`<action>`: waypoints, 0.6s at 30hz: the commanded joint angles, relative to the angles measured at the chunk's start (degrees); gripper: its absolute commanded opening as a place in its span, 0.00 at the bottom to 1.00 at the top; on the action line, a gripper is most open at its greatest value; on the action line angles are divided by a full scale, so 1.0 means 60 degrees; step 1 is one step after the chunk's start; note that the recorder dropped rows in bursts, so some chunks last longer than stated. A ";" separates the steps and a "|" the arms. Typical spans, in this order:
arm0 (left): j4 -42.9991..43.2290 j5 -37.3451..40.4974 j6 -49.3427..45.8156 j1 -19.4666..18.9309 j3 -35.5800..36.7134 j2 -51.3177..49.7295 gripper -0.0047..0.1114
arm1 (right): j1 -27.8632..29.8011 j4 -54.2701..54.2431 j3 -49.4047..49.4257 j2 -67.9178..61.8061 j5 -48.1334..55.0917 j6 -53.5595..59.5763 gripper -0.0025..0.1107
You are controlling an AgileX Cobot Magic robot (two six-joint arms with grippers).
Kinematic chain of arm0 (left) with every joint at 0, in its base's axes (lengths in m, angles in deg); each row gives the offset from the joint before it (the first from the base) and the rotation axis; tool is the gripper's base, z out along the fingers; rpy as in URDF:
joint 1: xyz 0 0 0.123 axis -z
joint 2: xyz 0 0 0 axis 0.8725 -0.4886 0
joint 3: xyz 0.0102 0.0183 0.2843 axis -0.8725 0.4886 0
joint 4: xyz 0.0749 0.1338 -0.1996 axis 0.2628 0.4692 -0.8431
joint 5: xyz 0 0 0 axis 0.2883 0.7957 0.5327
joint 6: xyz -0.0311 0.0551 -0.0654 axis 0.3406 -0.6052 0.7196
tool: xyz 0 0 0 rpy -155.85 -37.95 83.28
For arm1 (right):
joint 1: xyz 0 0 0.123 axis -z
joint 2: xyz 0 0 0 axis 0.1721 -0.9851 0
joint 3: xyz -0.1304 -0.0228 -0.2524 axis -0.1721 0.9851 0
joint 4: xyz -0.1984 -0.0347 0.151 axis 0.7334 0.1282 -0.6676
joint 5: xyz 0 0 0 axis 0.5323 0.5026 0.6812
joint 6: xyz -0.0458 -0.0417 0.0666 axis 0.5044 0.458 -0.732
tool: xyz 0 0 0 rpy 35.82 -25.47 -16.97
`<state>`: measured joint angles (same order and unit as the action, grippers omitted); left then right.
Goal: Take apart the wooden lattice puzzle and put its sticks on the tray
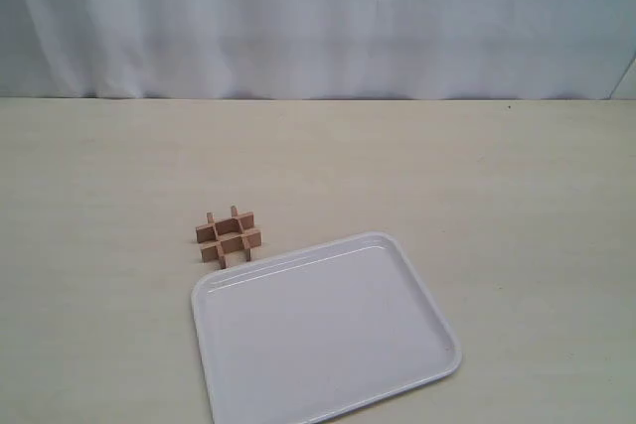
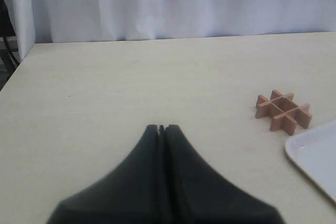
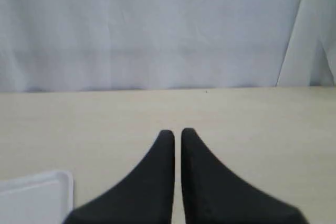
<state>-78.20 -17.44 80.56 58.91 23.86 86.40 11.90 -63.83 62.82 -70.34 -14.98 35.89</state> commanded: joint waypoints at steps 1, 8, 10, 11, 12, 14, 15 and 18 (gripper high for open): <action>0.0000 -0.0122 0.0013 -0.0016 0.0017 0.0004 0.04 | -0.0029 -0.0685 0.0032 0.0039 -0.0861 0.0047 0.06; 0.0000 -0.0122 0.0013 -0.0016 0.0017 0.0004 0.04 | -0.0029 -0.0798 0.0032 0.0039 -0.0876 0.0047 0.06; 0.0000 -0.0122 0.0013 -0.0016 0.0017 0.0004 0.04 | -0.0029 -0.0798 0.0032 0.0039 -0.0876 0.0047 0.06; 0.0000 -0.0122 0.0013 -0.0016 0.0017 0.0004 0.04 | -0.0029 -0.0841 0.0032 0.0039 -0.0876 0.0028 0.06; 0.0000 -0.0122 0.0013 -0.0016 0.0017 0.0004 0.04 | -0.0029 -0.1009 0.0032 0.0039 -0.0876 -0.0053 0.06; 0.0000 -0.0122 0.0013 -0.0016 0.0017 0.0004 0.04 | -0.0029 -0.2083 0.0032 0.0039 -0.0994 -0.0199 0.06; 0.0000 -0.0122 0.0013 -0.0016 0.0017 0.0004 0.04 | -0.0029 -0.3475 0.0032 0.0039 -0.1414 -0.0236 0.06; 0.0000 -0.0139 0.0013 -0.0016 0.0017 0.0004 0.04 | -0.0029 -0.6206 0.0032 0.0039 -0.2344 -0.0236 0.06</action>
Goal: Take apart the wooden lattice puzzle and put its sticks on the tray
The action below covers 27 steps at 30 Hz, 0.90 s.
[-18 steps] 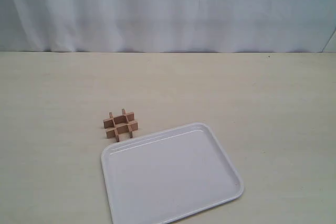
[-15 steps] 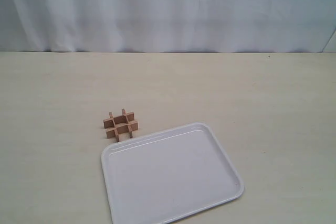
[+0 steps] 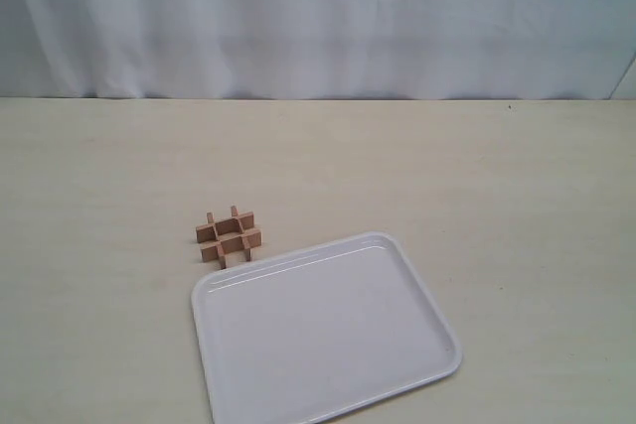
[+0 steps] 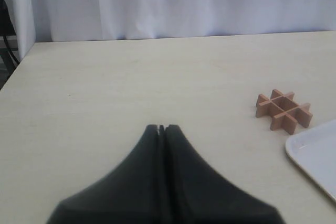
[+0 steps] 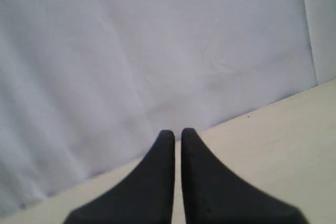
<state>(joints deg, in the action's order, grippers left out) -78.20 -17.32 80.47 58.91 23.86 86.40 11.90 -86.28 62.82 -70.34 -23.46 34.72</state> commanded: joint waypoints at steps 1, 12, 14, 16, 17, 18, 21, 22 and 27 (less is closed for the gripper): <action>0.0000 -0.0159 0.0027 -0.0016 0.0017 0.0004 0.04 | -0.0029 -0.3378 0.0032 0.0039 -0.1046 -0.0007 0.06; 0.0000 -0.0159 0.0027 -0.0016 0.0017 0.0004 0.04 | -0.0029 -0.2156 -0.3704 -0.3530 0.1522 0.2012 0.06; 0.0000 -0.0159 0.0027 -0.0016 0.0017 0.0004 0.04 | -0.0029 -0.2156 -0.4180 -0.4712 0.2042 0.2389 0.06; 0.0000 -0.0159 0.0027 0.0099 0.0017 0.0004 0.04 | -0.0029 -0.2156 -0.4662 -0.5770 0.2616 0.2710 0.06; -0.0018 -0.0159 0.0027 0.0147 0.0017 0.0004 0.04 | -0.0029 -0.2175 -0.4950 -0.6340 0.2978 0.2906 0.06; -0.0018 -0.0159 0.0027 0.0212 0.0017 0.0004 0.04 | -0.0029 -0.2264 -0.5188 -0.6779 0.3280 0.3129 0.06; -0.0018 -0.0140 0.0027 0.0229 0.0017 0.0004 0.04 | -0.0029 -0.2817 -0.6031 -0.8245 0.4416 0.4188 0.06; -0.0018 -0.0140 0.0027 0.0229 0.0017 0.0004 0.04 | -0.0029 -0.3086 -0.6277 -0.8713 0.4781 0.4565 0.06; -0.0018 -0.0140 0.0027 0.0229 0.0017 0.0004 0.04 | -0.0029 -0.3780 -0.6989 -1.0308 0.5704 0.5558 0.06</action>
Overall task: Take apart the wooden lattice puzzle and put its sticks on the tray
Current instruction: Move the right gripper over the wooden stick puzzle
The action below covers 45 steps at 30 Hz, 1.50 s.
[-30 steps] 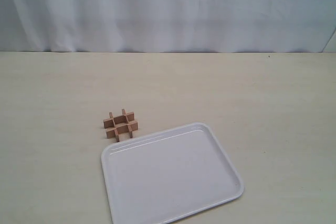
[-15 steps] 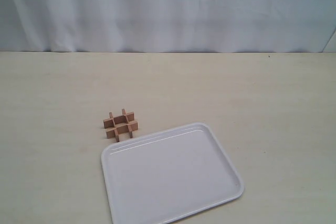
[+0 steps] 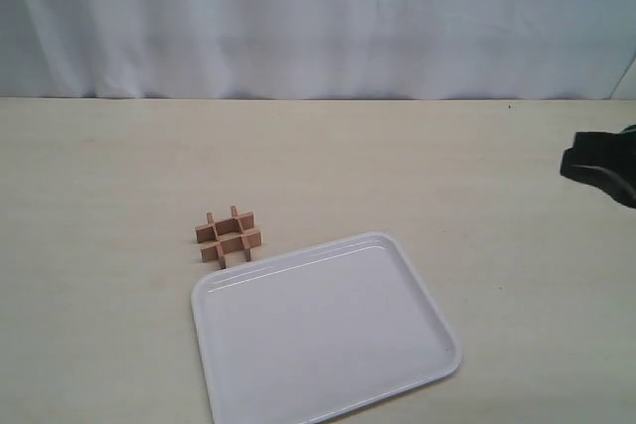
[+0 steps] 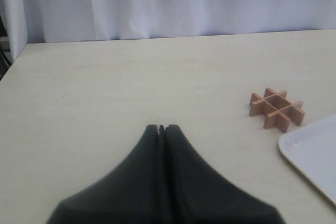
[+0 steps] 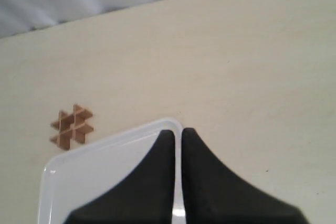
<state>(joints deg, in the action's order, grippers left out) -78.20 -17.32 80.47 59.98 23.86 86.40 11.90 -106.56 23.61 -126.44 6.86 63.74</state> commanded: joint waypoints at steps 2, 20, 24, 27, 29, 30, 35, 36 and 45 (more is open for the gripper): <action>-0.0018 -0.0140 0.0027 0.0051 0.0017 0.0004 0.04 | -0.0029 -0.0401 -0.0523 -0.1307 0.0665 0.0728 0.06; -0.0018 -0.0165 0.0027 0.0052 0.0017 0.0004 0.04 | -0.5572 0.6915 -0.4824 -0.6390 0.1737 -0.5439 0.06; -0.0018 -0.0165 0.0027 0.0052 0.0017 0.0004 0.04 | -0.6256 0.6936 -0.7267 -0.8711 0.3394 -0.5702 0.06; -0.0018 -0.0165 0.0027 0.0052 0.0017 0.0004 0.04 | -0.6456 0.6875 -0.8865 -1.0230 0.4323 -0.5698 0.06; -0.0018 -0.0165 0.0027 0.0052 0.0017 0.0004 0.04 | -0.6456 0.6726 -0.9668 -1.1013 0.4760 -0.5787 0.06; -0.0018 -0.0165 0.0027 0.0052 0.0017 0.0004 0.04 | -0.6456 0.6726 -0.9850 -1.1178 0.4828 -0.5817 0.06; -0.0018 -0.0165 0.0027 0.0052 0.0017 0.0004 0.04 | -0.6456 0.6514 -1.0520 -1.1837 0.4932 -0.5845 0.11; -0.0018 -0.0165 0.0027 0.0052 0.0017 0.0004 0.04 | -0.6456 0.6495 -1.0578 -1.1906 0.4907 -0.5845 0.14; 0.0021 -0.0141 0.0027 0.0052 0.0017 0.0004 0.04 | -0.6551 0.6025 -1.1177 -1.2106 0.4706 -0.5866 0.33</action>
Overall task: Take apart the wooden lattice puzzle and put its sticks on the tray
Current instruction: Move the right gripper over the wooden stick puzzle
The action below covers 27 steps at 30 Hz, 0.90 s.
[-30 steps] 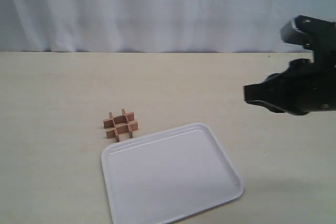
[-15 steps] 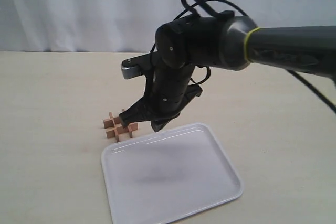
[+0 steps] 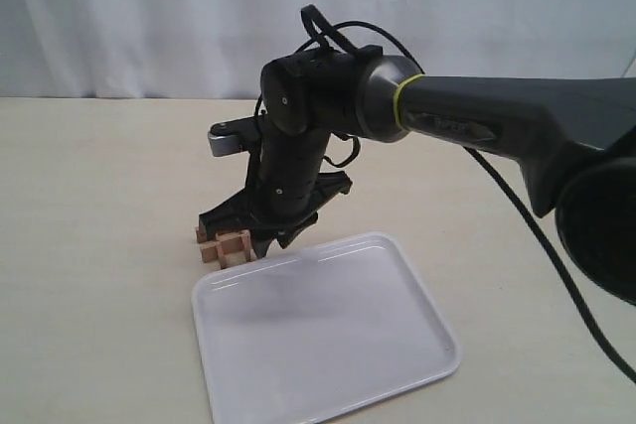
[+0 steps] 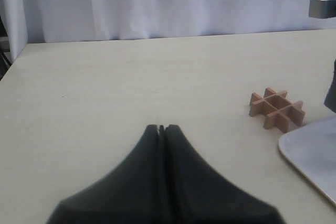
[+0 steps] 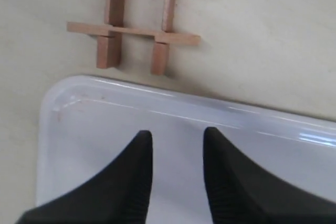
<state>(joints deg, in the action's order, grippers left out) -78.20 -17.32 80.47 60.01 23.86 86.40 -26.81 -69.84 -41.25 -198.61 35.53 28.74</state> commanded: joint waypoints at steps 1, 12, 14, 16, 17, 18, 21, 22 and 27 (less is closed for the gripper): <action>0.0021 -0.0141 0.0027 0.0047 0.0017 0.0004 0.04 | -0.0124 0.0012 -0.0518 -0.0138 0.0004 -0.0117 0.33; 0.0021 -0.0141 0.0027 0.0047 0.0017 0.0004 0.04 | -0.0238 0.0258 -0.2176 -0.1467 0.1111 -0.0355 0.32; 0.0021 -0.0141 0.0027 0.0047 0.0017 0.0004 0.04 | -0.0238 0.0258 -0.2219 -0.1558 0.0961 -0.0418 0.32; 0.0021 -0.0141 0.0027 0.0047 0.0017 0.0004 0.04 | -0.0238 0.0287 -0.2219 -0.1616 0.0856 -0.0544 0.32; 0.0021 -0.0141 0.0027 0.0047 0.0017 0.0004 0.04 | -0.0221 0.0315 -0.2219 -0.1655 0.0850 -0.0544 0.32; 0.0021 -0.0141 0.0027 0.0047 0.0017 0.0004 0.04 | -0.0220 0.0336 -0.2219 -0.1670 0.0850 -0.0544 0.32; -0.0002 -0.0161 0.0027 0.0047 0.0017 0.0004 0.04 | -0.0220 0.0530 -0.2219 -0.1767 0.0811 -0.0549 0.32; -0.0002 -0.0161 0.0027 0.0047 0.0017 0.0004 0.04 | -0.0220 0.0530 -0.2219 -0.1791 0.0761 -0.0566 0.32; -0.0002 -0.0161 0.0027 0.0047 0.0017 0.0004 0.04 | -0.0220 0.0530 -0.2219 -0.1911 0.0394 -0.0611 0.22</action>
<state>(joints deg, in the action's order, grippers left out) -78.20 -17.32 80.47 60.01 23.86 86.40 -28.26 -67.13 -54.25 -209.74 39.53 25.47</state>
